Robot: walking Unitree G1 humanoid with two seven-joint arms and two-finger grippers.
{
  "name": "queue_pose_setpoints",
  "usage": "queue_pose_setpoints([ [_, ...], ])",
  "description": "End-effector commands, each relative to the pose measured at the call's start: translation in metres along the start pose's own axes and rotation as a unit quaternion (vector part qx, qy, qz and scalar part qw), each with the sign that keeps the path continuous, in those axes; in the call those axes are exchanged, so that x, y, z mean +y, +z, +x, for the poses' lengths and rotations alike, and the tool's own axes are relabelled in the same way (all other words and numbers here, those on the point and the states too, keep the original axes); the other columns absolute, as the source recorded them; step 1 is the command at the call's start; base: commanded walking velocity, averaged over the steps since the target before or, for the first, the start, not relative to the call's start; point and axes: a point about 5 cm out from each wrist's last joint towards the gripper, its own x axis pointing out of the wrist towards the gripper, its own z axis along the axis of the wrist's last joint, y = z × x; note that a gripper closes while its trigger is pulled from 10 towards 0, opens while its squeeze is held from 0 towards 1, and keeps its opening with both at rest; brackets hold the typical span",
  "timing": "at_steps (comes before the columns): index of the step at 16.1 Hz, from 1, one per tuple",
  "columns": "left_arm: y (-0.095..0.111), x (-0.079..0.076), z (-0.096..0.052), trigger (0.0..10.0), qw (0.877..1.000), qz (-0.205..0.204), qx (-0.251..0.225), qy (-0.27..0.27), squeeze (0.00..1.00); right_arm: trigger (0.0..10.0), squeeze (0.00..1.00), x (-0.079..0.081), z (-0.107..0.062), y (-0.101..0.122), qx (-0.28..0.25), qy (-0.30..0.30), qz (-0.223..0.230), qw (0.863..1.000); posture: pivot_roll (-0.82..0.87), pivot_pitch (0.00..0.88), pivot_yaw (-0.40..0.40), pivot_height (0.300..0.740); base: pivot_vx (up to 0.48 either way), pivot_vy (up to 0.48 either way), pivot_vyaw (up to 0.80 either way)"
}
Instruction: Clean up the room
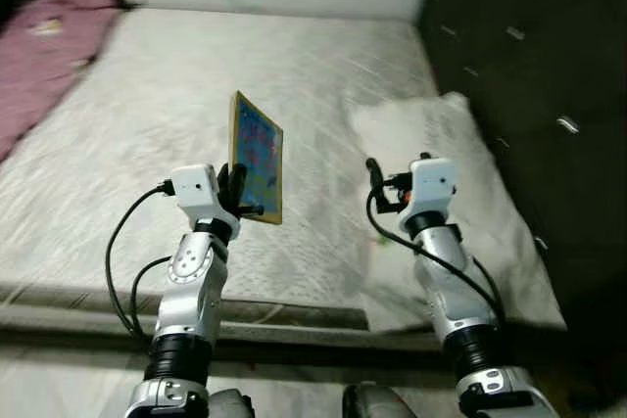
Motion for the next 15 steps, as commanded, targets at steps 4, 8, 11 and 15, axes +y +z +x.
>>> queue_pose_setpoints([
  [4,0.0075,-0.0056,0.0041,10.0,1.000,0.002,-0.013,-0.009,0.00,10.0,0.00,-0.0008,0.0008,0.0013,-0.001,-0.002,0.001,1.000,-0.01,0.029,-0.003,0.740,0.000,0.000,-0.20],
  [8,0.0071,-0.0057,0.0041,10.0,1.000,0.002,-0.011,-0.004,0.00,10.0,0.00,-0.0014,0.0009,0.0016,-0.002,-0.001,0.000,1.000,-0.01,0.031,-0.006,0.740,0.000,0.000,0.00],
  [11,0.0058,-0.0034,0.0038,10.0,1.000,0.000,-0.006,0.011,0.00,10.0,0.00,-0.0018,0.0006,0.0021,-0.004,0.002,0.000,1.000,-0.01,0.029,-0.008,0.740,0.000,0.000,0.00],
  [15,0.0054,-0.0037,0.0042,10.0,1.000,-0.007,-0.005,0.013,0.00,10.0,0.00,-0.0014,0.0005,0.0015,-0.002,0.007,-0.001,1.000,-0.01,0.025,-0.012,0.740,0.000,0.000,0.00],
])
